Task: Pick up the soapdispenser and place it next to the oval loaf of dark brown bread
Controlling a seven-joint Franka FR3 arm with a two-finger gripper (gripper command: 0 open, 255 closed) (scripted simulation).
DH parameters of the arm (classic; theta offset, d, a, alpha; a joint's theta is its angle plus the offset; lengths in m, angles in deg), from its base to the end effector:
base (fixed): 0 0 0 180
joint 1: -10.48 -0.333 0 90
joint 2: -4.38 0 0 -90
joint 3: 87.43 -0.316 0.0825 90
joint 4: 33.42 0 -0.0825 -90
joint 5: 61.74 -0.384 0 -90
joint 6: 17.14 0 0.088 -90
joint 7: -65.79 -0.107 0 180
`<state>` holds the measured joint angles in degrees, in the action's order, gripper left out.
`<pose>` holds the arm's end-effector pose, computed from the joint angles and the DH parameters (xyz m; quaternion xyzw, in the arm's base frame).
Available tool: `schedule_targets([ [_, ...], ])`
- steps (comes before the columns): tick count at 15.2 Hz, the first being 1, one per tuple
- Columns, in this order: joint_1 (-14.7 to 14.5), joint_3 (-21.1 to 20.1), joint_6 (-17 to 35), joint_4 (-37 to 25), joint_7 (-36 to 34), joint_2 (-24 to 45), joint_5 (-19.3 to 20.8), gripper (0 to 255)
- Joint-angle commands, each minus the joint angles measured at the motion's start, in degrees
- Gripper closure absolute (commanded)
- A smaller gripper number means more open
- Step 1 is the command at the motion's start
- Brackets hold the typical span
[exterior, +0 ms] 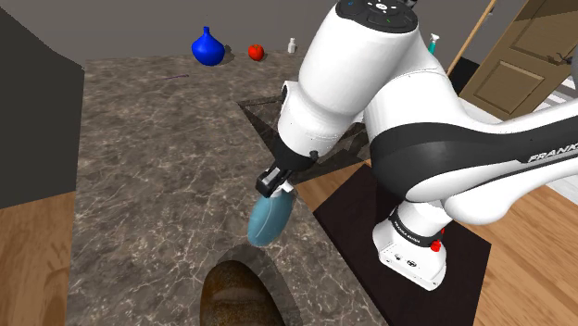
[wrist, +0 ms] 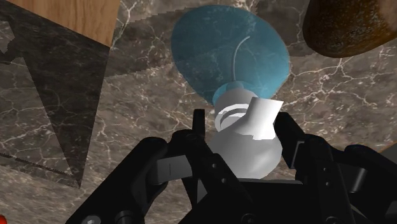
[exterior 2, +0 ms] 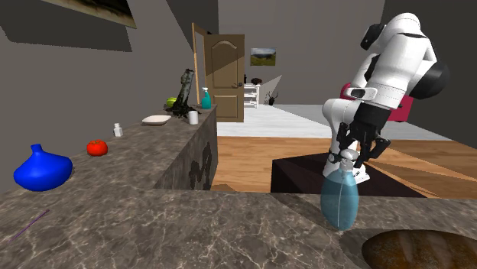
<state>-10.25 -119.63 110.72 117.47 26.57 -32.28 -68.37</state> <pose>0.2301 0.3072 0.4342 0.9886 0.0533 0.1384 0.0243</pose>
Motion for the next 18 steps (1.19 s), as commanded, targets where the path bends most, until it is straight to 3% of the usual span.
schedule_targets([
  [1, 0.0, 0.0, 0.0, 0.0, 0.0, 0.0, 0.0, 255],
  [2, 0.0, 0.0, 0.0, 0.0, 0.0, 0.0, 0.0, 0],
  [7, 0.0, 0.0, 0.0, 0.0, 0.0, 0.0, 0.0, 0],
  [11, -1.4, 1.8, -8.5, -4.7, 0.6, -3.9, -0.4, 0],
  [18, -1.4, 1.8, -8.5, -4.7, 0.6, -3.9, -0.4, 0],
])
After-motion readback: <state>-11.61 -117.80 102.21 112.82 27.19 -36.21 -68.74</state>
